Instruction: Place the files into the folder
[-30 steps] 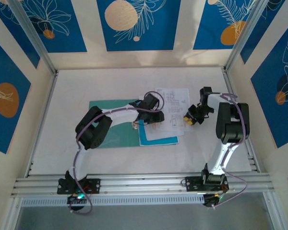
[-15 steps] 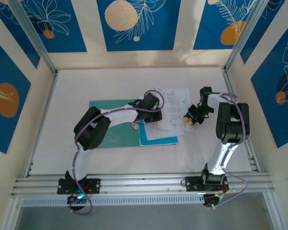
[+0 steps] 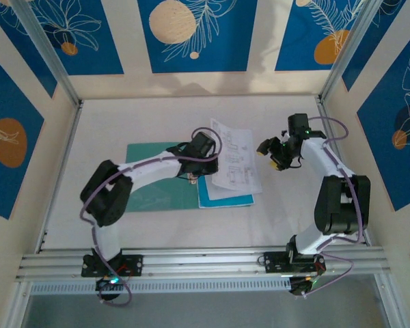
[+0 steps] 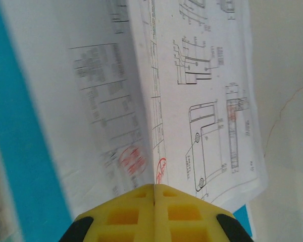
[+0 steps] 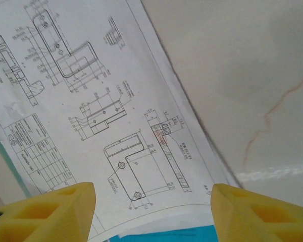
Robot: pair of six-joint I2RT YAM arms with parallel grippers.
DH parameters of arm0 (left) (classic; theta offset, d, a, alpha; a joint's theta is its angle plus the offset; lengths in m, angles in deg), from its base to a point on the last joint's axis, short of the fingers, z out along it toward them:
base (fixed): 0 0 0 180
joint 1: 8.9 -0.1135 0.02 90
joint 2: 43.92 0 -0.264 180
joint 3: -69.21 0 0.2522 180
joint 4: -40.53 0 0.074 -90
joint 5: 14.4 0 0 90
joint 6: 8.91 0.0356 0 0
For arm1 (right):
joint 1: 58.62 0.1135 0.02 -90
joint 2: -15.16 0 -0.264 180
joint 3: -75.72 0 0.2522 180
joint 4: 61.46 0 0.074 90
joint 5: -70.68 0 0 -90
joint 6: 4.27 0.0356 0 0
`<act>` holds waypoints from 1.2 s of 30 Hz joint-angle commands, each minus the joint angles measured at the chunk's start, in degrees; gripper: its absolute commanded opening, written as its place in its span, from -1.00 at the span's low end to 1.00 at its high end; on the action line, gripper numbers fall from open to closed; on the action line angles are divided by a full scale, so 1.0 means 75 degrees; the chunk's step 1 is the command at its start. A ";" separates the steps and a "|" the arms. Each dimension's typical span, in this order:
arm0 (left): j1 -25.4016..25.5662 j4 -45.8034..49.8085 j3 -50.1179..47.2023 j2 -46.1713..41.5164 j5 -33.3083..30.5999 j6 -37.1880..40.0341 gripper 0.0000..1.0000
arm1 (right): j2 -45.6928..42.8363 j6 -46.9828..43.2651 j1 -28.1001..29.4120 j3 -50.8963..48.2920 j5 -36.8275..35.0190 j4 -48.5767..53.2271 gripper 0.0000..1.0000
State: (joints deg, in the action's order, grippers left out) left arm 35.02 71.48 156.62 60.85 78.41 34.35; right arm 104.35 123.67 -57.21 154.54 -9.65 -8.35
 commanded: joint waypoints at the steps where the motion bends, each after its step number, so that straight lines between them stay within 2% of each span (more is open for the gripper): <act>1: -0.0351 0.1077 -0.0596 -0.0739 -0.0523 0.0411 -1.00 | 0.0003 0.0004 0.0545 0.0005 0.0118 0.0312 0.24; 8: -0.1119 0.2335 -0.1612 -0.1919 -0.1018 0.1237 -1.00 | 0.0372 0.0424 0.1767 -0.0132 0.0264 -0.0230 0.20; 16: -0.1648 0.2954 -0.2094 -0.2334 -0.1453 0.1812 -1.00 | 0.1558 0.0596 0.2879 0.0652 0.0799 -0.0935 0.20; 24: -0.1813 0.3279 -0.2161 -0.2323 -0.1986 0.2103 -1.00 | 0.3004 0.0672 0.3611 0.1996 0.0886 -0.0842 0.18; 36: -0.2065 0.3421 -0.2472 -0.2602 -0.2201 0.2371 -1.00 | 0.4091 0.0801 0.4125 0.3131 0.0786 -0.0687 0.18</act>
State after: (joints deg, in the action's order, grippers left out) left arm 20.42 95.52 138.98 42.97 63.05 50.28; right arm 134.16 128.85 -26.85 176.16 -4.49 -15.23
